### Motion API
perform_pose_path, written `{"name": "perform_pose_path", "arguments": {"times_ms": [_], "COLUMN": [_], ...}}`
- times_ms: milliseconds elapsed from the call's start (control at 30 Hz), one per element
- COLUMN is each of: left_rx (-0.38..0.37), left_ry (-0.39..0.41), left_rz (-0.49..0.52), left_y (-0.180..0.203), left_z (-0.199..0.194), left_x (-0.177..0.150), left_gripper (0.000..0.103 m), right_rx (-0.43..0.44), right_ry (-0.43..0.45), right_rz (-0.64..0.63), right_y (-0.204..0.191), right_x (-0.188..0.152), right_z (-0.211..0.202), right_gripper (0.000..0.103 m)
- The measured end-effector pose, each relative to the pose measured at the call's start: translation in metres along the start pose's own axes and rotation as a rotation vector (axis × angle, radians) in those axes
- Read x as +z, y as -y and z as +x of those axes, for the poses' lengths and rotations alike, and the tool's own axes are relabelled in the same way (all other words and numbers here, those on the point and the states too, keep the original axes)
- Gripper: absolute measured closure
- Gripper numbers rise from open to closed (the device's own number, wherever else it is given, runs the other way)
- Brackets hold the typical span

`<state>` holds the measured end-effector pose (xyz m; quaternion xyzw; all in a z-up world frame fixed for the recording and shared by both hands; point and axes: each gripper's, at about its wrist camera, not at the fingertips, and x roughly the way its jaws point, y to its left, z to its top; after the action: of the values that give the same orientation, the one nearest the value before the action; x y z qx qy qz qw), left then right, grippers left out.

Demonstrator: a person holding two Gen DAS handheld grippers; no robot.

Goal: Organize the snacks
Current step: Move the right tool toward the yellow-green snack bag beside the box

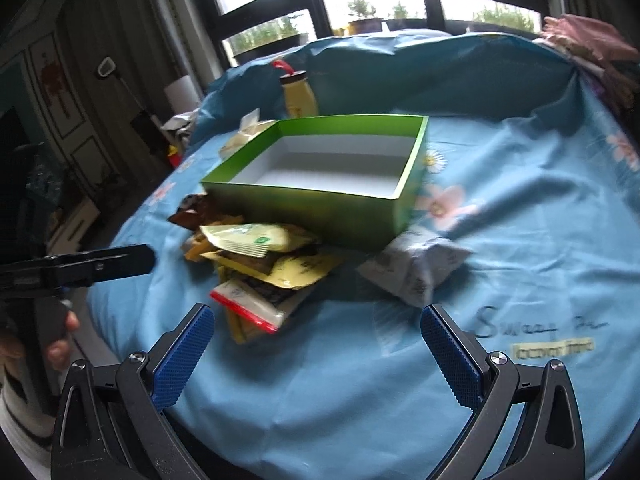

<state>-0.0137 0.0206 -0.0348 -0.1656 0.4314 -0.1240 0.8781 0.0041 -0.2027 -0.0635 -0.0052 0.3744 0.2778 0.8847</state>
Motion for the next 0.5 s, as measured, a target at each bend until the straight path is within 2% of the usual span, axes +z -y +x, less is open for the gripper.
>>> {"name": "perform_pose_path", "arguments": {"times_ms": [100,233,300,367,500], "left_rx": [-0.015,-0.021,-0.037,-0.053,-0.116], "left_ry": [0.002,-0.014,-0.019,-0.040,-0.080], "left_rz": [-0.014,-0.019,-0.018,-0.032,-0.092], "left_y": [-0.006,-0.010,-0.011,-0.013,-0.021], "left_z": [0.008,0.021,0.026,0.033,0.042], "left_x": [0.005,0.013,0.016,0.019,0.026], "left_gripper": [0.002,0.005,0.009,0.015,0.027], "right_rx": [0.063,0.113,0.125,0.137,0.213], "right_ry": [-0.013,0.020,0.034,0.026,-0.008], "right_rz": [0.022,-0.002,-0.007,0.001,0.065], "right_y": [-0.005,-0.013,-0.016,-0.017,-0.012], "right_x": [0.002,0.008,0.012,0.016,0.020], "right_z": [0.011,0.025,0.033,0.041,0.049], "right_gripper": [0.000,0.005,0.008,0.018,0.021]}}
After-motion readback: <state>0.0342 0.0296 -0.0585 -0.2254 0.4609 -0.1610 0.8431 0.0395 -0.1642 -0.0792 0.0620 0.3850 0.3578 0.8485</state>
